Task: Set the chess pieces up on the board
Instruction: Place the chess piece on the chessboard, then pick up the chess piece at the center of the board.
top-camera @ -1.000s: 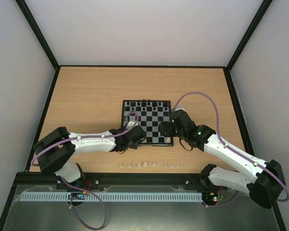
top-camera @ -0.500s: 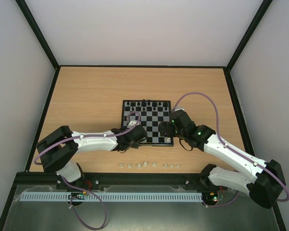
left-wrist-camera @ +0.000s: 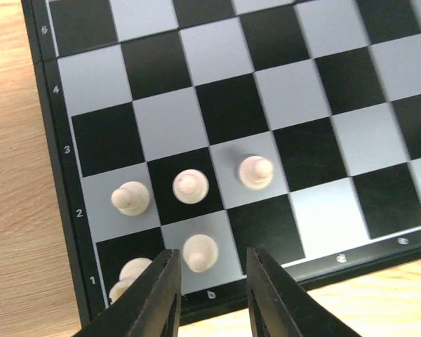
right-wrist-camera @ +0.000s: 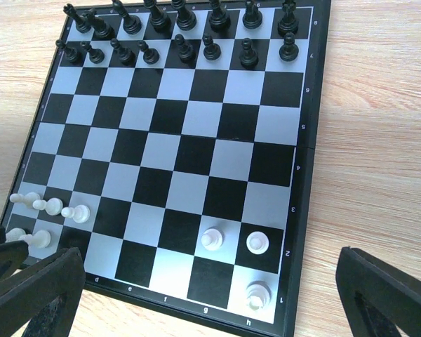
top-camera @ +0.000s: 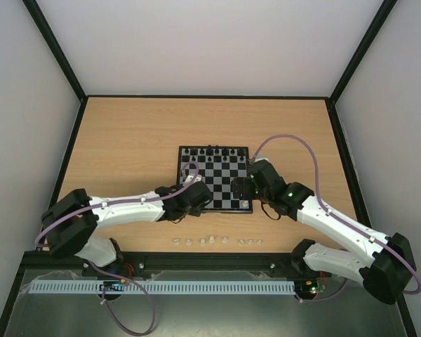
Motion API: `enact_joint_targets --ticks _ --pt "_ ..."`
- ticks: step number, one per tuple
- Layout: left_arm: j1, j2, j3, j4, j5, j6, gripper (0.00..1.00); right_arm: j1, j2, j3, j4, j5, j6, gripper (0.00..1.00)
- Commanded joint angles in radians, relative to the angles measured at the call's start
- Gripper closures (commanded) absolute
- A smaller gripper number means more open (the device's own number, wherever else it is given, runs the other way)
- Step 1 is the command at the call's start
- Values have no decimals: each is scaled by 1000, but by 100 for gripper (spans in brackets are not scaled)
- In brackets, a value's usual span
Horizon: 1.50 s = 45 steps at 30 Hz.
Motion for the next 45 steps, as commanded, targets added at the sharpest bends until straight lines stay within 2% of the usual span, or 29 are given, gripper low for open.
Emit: enact_joint_targets --ticks 1,6,17,21,28,30,37,45 --pt "-25 -60 47 -31 -4 12 69 -5 -3 -13 -8 10 -11 1" --pt "-30 -163 30 -51 -51 13 63 -5 -18 -14 -9 -3 -8 1" --pt "-30 -412 -107 -40 -73 10 35 4 -49 -75 19 -199 39 1" --pt "-31 -486 -158 -37 -81 -8 25 78 -62 -99 28 -197 74 0" --pt "-31 -563 -213 -14 -120 -20 2 276 -49 -99 -63 -41 201 10" --pt "-28 -576 -225 3 -131 -14 1 326 -37 -103 -91 15 262 16" --pt "-8 -569 -230 44 -127 42 1 452 19 -123 -160 143 432 26" --pt "39 -568 -279 148 -24 94 1 474 -86 -234 -269 198 637 32"
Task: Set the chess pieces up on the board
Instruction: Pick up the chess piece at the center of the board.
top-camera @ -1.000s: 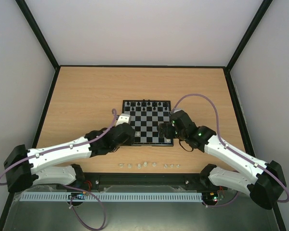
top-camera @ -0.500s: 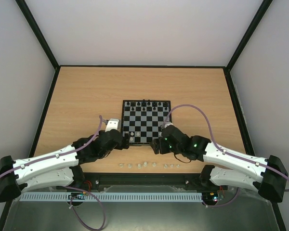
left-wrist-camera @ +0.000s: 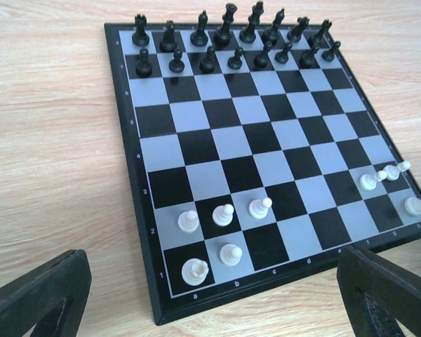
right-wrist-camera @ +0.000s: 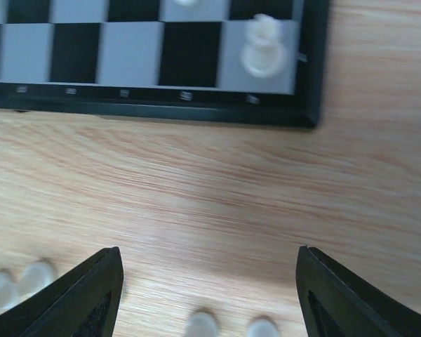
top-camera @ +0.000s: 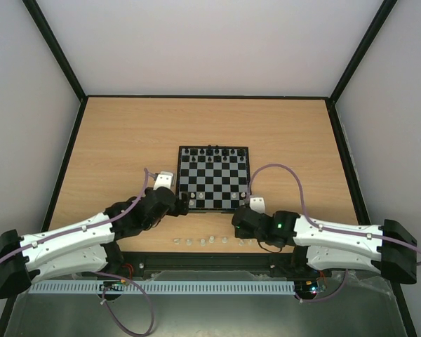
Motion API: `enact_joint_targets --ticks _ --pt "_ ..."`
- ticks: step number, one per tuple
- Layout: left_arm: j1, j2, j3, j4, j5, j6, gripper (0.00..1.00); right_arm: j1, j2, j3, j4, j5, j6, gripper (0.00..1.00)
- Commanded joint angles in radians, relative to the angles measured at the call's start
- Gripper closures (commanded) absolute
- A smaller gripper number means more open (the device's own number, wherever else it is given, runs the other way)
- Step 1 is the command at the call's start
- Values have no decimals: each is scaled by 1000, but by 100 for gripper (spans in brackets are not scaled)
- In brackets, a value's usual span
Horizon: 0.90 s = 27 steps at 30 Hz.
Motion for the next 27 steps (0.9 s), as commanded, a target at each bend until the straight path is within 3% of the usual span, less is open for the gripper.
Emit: enact_joint_targets --ticks 1,11,22,27 --pt "26 6 -42 85 69 47 1 9 -81 -61 -150 73 170 33" --pt "43 27 -95 182 169 74 1 38 -67 -81 -232 85 312 36" --pt "45 11 -116 203 204 76 1 70 -71 -105 -293 65 405 53" --pt "45 7 -122 204 214 76 1 118 -44 -105 -314 58 460 56"
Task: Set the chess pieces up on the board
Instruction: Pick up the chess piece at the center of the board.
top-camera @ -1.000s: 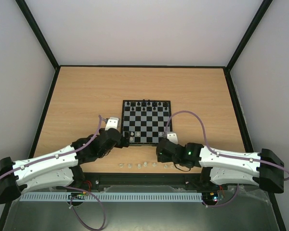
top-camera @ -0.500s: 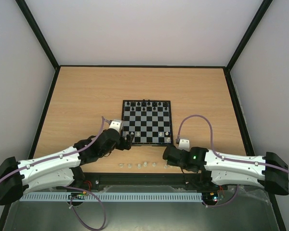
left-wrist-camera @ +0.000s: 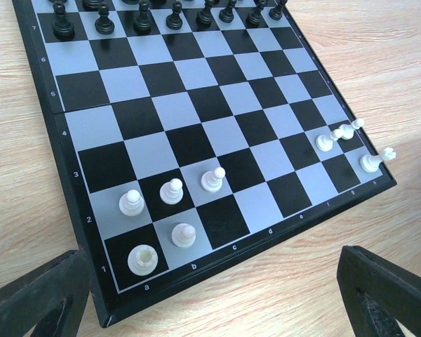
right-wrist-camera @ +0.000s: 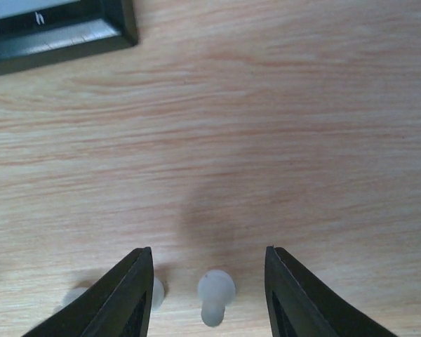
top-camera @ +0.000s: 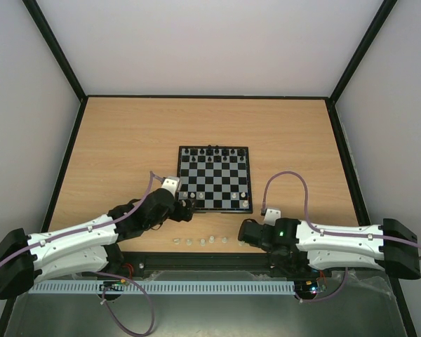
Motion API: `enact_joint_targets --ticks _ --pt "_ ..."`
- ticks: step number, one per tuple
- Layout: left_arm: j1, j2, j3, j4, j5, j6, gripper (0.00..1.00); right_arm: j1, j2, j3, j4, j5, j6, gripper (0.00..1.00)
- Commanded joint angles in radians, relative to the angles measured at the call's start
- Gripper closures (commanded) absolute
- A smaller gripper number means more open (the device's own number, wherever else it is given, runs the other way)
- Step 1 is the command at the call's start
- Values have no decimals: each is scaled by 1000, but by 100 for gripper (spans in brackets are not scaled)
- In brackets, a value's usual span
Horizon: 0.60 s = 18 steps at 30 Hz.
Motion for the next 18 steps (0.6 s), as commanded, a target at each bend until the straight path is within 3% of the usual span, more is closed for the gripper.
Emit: enact_joint_targets --ticks 1,18 --pt "7 -15 -15 17 13 7 1 51 26 -12 -88 17 93 57" --pt "8 -29 -22 13 12 6 1 124 42 -22 -98 18 169 80"
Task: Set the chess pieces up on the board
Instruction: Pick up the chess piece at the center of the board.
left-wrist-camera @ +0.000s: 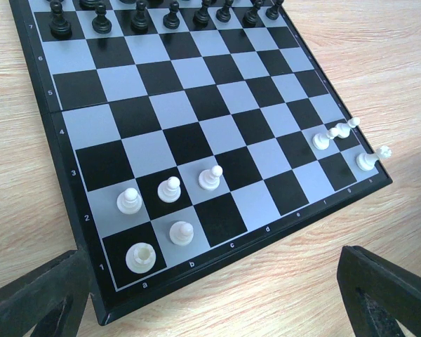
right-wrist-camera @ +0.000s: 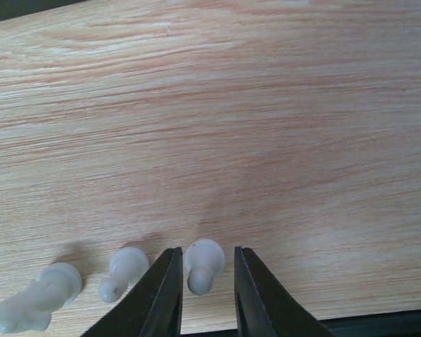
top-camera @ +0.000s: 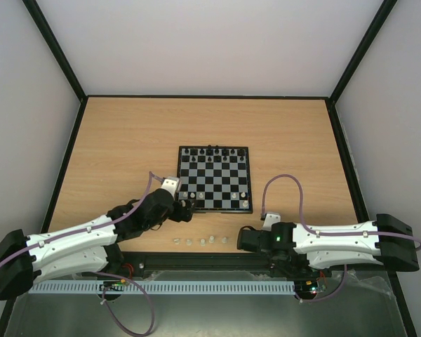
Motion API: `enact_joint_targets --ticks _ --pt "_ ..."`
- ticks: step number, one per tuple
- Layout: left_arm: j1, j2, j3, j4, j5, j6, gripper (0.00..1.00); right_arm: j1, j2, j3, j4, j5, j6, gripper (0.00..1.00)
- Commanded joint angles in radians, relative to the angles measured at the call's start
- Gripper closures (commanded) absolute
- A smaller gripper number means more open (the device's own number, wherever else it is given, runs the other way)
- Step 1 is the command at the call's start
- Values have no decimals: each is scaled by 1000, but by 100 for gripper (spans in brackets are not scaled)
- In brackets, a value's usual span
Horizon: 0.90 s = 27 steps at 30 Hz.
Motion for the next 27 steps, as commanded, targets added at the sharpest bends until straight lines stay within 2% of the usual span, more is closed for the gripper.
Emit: enact_joint_targets --ticks 1,9,14,19,22,27 --pt "8 -17 -16 11 1 5 1 10 -8 -18 -72 31 38 81" --pt "11 -12 -17 12 0 6 1 11 -13 -17 -73 41 36 92" --pt "13 -10 -16 11 -3 6 1 10 -14 31 -114 91 32 94" --pt "14 -22 -16 4 -20 4 1 1 -20 137 -195 203 5 94" --pt "15 -33 -19 -1 -33 1 1 -59 -23 210 -206 249 -83 94" --pt "16 -51 -21 -10 -58 -3 1 -213 25 313 -77 231 -368 94"
